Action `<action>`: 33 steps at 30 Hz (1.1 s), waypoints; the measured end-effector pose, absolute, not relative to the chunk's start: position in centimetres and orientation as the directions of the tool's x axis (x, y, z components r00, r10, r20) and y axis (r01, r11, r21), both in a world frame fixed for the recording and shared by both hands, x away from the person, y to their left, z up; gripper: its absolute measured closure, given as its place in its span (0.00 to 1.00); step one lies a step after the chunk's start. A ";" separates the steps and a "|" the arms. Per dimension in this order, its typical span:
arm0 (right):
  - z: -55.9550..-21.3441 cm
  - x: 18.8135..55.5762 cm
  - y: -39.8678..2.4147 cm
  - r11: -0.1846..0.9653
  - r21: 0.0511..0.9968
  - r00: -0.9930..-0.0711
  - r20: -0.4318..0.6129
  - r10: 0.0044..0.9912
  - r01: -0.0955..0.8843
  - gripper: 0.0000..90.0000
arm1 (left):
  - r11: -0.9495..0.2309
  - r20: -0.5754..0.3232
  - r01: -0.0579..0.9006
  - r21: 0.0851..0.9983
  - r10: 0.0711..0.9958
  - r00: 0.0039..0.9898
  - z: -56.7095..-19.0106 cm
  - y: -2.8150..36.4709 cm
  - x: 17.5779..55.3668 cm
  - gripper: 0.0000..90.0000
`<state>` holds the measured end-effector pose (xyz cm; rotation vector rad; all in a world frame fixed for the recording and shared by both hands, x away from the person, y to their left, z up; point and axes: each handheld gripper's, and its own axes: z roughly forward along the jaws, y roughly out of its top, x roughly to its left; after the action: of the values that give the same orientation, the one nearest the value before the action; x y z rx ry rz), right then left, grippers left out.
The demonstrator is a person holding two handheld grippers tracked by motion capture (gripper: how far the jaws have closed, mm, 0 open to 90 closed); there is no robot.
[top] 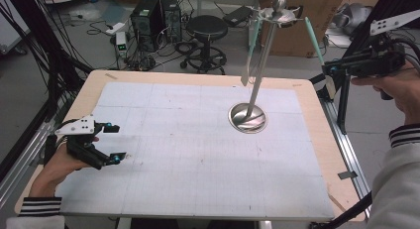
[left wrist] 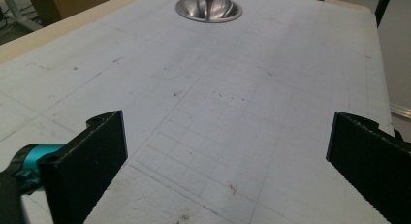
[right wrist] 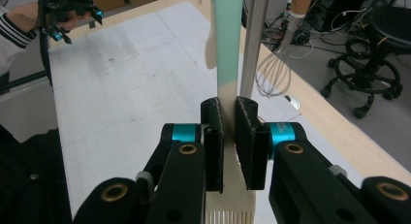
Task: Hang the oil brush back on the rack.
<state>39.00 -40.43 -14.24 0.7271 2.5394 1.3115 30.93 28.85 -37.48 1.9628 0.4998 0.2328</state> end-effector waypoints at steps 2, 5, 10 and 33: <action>-14.2 39.2 -40.5 0.480 0.811 -0.860 0.055 0.508 0.335 0.91 | -0.359 -0.062 0.242 0.901 0.445 0.893 -37.5 28.9 30.9 0.02; -14.2 39.4 -40.7 0.486 0.802 -0.855 0.057 0.516 0.347 0.91 | -0.363 -0.059 0.238 0.901 0.442 0.895 -37.5 28.9 30.9 0.02; -14.1 39.8 -40.9 0.485 0.796 -0.846 0.062 0.530 0.362 0.91 | -0.366 -0.058 0.240 0.899 0.443 0.895 -37.5 28.8 31.0 0.02; -14.6 40.9 -40.9 0.480 0.789 -0.833 0.073 0.548 0.385 0.91 | -0.368 -0.056 0.239 0.898 0.445 0.894 -37.5 28.7 30.9 0.02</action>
<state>40.89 -40.91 -14.57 0.8089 2.5349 1.2777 30.88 28.72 -37.48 1.9674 0.4992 0.2360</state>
